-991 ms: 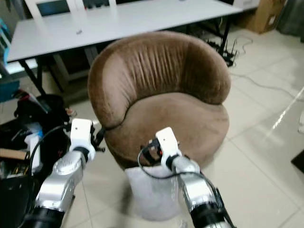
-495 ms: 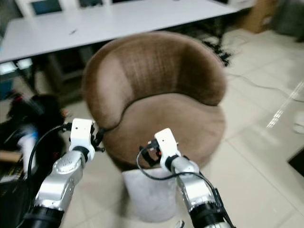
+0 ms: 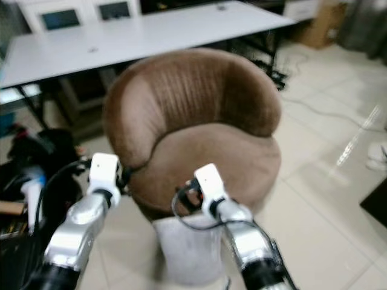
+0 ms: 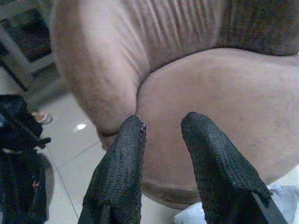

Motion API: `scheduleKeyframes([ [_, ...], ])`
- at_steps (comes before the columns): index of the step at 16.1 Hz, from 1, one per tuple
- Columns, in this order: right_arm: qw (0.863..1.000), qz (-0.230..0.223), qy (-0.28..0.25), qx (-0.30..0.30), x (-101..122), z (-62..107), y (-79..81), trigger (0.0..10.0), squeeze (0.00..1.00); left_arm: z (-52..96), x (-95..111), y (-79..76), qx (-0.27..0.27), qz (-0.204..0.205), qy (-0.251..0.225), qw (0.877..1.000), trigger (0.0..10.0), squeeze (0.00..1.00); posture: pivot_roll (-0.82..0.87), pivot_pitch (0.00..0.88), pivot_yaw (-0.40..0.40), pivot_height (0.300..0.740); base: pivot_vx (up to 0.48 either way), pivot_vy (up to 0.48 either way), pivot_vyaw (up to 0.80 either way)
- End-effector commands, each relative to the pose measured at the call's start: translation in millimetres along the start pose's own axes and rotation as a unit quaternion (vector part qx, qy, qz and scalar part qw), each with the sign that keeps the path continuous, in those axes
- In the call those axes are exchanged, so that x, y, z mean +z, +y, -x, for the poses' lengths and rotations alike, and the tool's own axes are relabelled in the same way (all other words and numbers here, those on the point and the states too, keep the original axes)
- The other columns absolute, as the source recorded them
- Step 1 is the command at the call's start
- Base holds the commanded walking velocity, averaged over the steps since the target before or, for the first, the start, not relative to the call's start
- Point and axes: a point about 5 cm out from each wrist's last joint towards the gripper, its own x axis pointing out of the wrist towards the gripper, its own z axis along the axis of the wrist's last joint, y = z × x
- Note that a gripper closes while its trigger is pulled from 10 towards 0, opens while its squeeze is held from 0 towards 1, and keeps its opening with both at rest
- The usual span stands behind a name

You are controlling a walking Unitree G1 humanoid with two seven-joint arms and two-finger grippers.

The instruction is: Move the pillow to the sofa

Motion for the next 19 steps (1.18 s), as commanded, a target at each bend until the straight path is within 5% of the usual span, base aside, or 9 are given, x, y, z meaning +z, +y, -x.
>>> scheduleKeyframes([
  [1,1.000,0.006,-0.010,0.007,7,-3.6,4.9,10.0,0.00,-0.2,-3,7.0,0.016,-0.015,0.009,1.000,10.0,0.00,-0.10,0.000,0.076,0.740,0.000,0.000,0.00],
  [5,1.000,0.005,-0.017,-0.008,11,-6.9,0.3,10.0,0.00,-6.5,-12,8.5,0.034,0.020,0.047,0.998,10.0,0.00,-0.10,0.000,0.089,0.740,0.000,0.000,0.00],
  [9,1.000,0.005,-0.020,-0.014,12,-6.4,-1.5,10.0,0.00,-9.3,-6,12.5,0.058,-0.037,0.019,0.997,10.0,0.00,-0.11,0.000,0.095,0.740,0.000,0.000,0.00],
  [10,1.000,0.004,-0.021,-0.015,13,-6.5,-1.9,10.0,0.00,-12.3,-10,14.5,0.040,-0.008,0.037,0.998,10.0,0.00,-0.11,0.000,0.094,0.740,0.000,0.000,0.00],
  [13,1.000,0.008,-0.020,-0.022,15,-6.1,-9.0,10.0,0.00,-17.3,-1,28.5,-0.002,-0.017,0.056,0.998,10.0,0.00,-0.10,0.000,0.097,0.740,0.000,0.000,0.00],
  [19,0.998,0.042,-0.033,-0.043,38,-18.1,-24.5,10.0,0.00,-23.6,0,25.0,-0.032,-0.026,0.063,0.997,10.0,0.00,-0.12,0.000,0.128,0.740,0.000,0.000,0.00],
])
